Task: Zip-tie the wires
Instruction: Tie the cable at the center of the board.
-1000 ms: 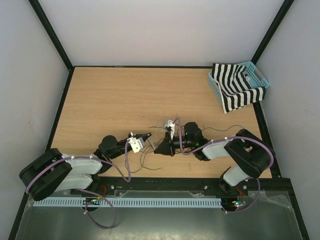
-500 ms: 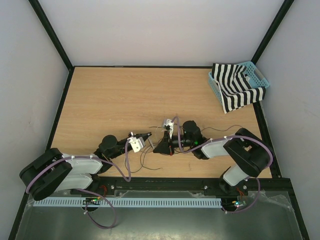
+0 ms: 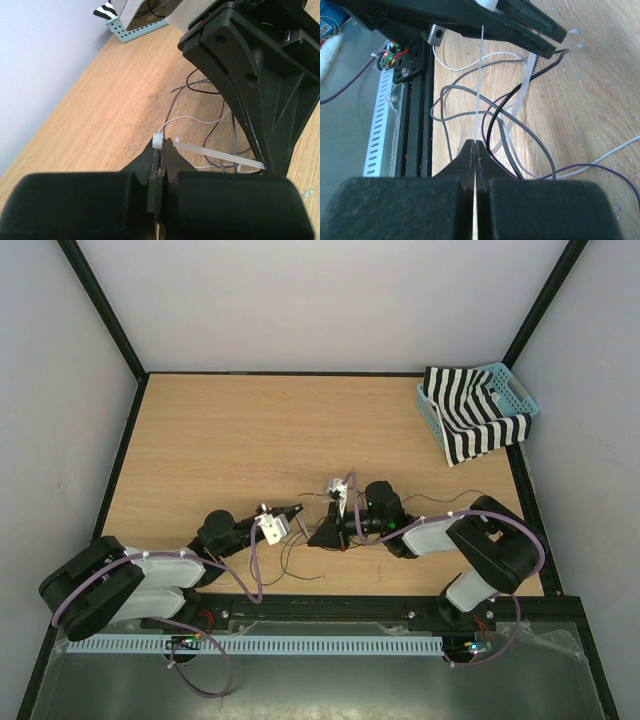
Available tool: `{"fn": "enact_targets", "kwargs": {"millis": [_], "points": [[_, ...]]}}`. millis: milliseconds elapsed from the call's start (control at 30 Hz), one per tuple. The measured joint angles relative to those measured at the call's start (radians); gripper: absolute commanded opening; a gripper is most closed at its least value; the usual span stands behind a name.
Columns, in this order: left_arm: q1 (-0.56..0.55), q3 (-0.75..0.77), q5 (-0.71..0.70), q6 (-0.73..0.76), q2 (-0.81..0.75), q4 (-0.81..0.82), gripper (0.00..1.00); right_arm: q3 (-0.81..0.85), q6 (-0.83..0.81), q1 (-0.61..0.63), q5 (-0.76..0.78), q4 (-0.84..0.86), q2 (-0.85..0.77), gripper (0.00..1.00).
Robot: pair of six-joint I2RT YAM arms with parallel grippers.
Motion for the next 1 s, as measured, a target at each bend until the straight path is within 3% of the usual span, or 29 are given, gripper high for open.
{"fn": "enact_targets", "kwargs": {"millis": [1000], "points": [[-0.013,0.0,-0.014,0.012,0.0,0.0,0.0,0.01,0.001,-0.007,-0.006,-0.005,-0.008,0.0]]}}
